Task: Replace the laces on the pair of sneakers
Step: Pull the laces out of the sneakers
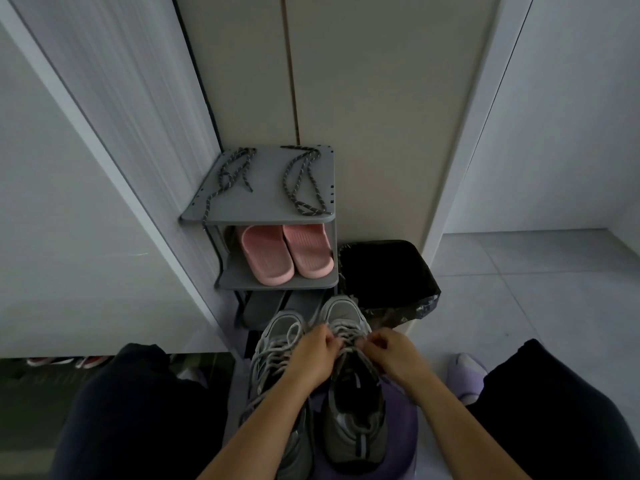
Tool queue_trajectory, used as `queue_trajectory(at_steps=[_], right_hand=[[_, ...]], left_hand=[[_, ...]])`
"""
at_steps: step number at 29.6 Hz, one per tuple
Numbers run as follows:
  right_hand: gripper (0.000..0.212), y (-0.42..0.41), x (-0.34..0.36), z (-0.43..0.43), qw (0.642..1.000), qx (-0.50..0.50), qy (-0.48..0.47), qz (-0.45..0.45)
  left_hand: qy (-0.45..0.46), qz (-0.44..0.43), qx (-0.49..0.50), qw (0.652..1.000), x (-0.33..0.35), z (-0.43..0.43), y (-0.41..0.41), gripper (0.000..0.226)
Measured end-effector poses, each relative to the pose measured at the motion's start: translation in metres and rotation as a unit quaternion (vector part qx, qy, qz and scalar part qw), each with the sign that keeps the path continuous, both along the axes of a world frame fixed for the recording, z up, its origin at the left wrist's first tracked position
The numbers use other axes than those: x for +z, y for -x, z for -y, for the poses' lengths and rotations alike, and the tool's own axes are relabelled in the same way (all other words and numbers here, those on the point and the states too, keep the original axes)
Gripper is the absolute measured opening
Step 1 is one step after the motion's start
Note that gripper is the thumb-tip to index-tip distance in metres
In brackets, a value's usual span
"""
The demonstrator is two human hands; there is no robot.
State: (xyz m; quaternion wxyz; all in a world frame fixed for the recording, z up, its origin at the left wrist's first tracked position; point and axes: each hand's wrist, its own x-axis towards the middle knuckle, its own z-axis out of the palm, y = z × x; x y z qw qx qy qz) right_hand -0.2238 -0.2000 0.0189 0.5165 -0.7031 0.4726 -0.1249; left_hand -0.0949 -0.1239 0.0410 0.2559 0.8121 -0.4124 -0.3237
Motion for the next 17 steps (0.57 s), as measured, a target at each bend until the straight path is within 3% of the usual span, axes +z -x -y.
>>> queue_trajectory(at_steps=[5, 9, 11, 14, 17], right_hand=[[0.024, 0.000, 0.002, -0.004, 1.000, -0.006, -0.019, 0.007], [0.022, 0.013, 0.012, -0.008, 0.988, -0.052, -0.123, 0.083], [0.023, 0.020, 0.012, -0.008, 0.987, -0.058, -0.134, 0.069], [0.022, 0.027, 0.006, -0.007, 0.987, -0.086, -0.131, 0.045], [0.014, 0.033, 0.006, -0.002, 0.972, -0.132, -0.171, 0.087]], left_hand=[[-0.018, -0.026, -0.026, 0.999, -0.004, 0.002, 0.007, 0.019], [0.009, -0.179, 0.000, 0.984, -0.005, -0.008, 0.007, 0.024], [0.007, -0.157, -0.024, 0.987, -0.011, -0.012, 0.014, 0.025], [0.030, -0.047, -0.056, 0.997, -0.018, -0.010, 0.019, 0.028], [0.083, 0.054, -0.071, 0.992, -0.014, -0.005, 0.014, 0.031]])
